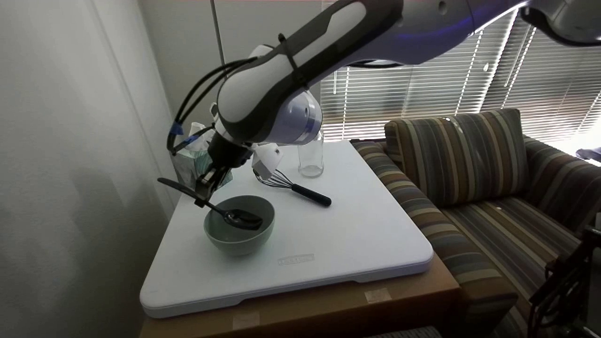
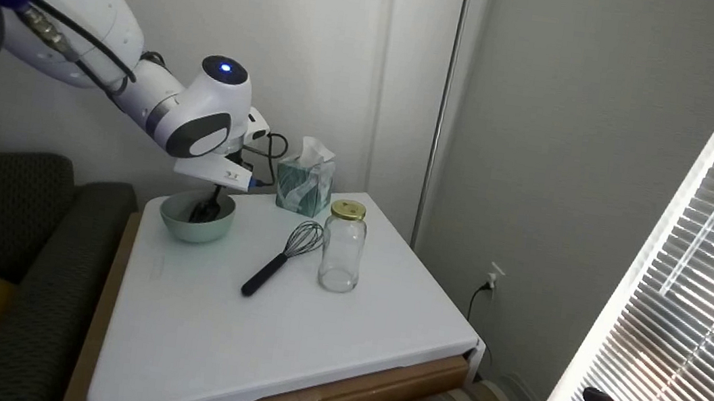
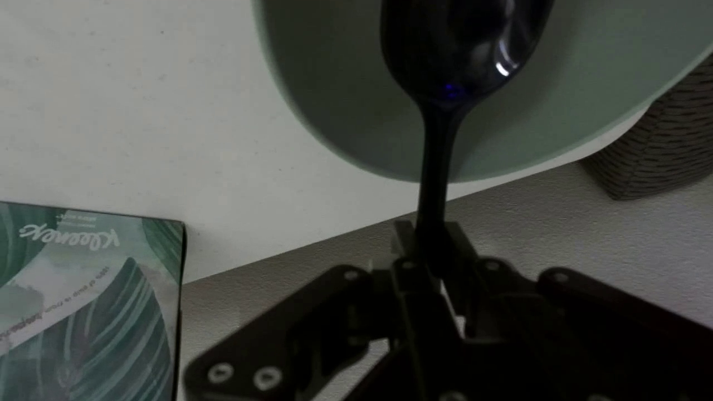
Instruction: Put the spoon in the bowl
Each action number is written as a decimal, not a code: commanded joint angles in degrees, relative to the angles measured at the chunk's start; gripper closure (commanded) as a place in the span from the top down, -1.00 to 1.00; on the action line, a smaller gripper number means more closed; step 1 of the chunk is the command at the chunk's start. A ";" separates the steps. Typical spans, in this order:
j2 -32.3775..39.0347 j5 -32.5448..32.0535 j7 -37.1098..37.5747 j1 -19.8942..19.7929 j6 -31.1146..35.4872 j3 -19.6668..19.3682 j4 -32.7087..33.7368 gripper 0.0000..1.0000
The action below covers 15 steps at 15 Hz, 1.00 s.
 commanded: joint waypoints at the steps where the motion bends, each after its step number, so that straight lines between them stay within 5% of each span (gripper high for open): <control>1: 0.38 -0.11 -1.89 -1.03 2.28 0.84 -0.71 -0.86; 2: 0.29 -0.25 -1.93 -0.94 2.38 0.74 -0.91 -0.21; 4: -0.11 -0.37 -1.99 -0.90 2.37 0.76 -1.33 -0.08; 11: -5.55 -1.70 -1.32 -0.84 -0.35 -0.55 -5.61 0.93; 15: -15.32 -4.48 6.28 0.53 -10.80 -6.23 -11.94 1.00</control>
